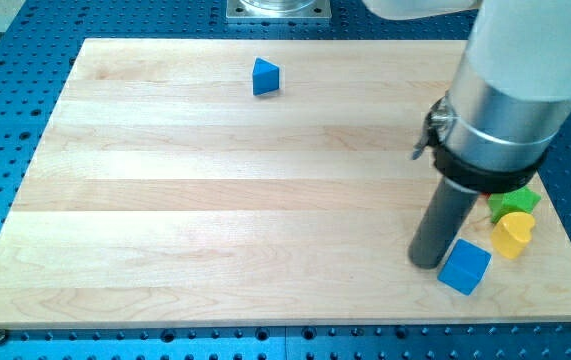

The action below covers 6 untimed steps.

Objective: Place your arm at the center of the board

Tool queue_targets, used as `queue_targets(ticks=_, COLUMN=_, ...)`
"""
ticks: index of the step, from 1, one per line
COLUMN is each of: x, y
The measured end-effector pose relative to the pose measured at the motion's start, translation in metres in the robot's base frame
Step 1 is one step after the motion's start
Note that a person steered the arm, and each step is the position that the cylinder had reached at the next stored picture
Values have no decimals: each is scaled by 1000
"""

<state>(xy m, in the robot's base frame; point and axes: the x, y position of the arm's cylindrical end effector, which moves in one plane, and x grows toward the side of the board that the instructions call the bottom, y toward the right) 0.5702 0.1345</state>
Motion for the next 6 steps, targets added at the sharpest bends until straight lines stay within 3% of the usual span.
queue_targets(ticks=1, x=19, y=39)
queue_targets(ticks=2, x=-3, y=-45)
queue_targets(ticks=3, x=-74, y=-158)
queue_targets(ticks=4, x=-162, y=-175)
queue_targets(ticks=5, x=-221, y=-209)
queue_targets(ticks=6, x=-241, y=-258)
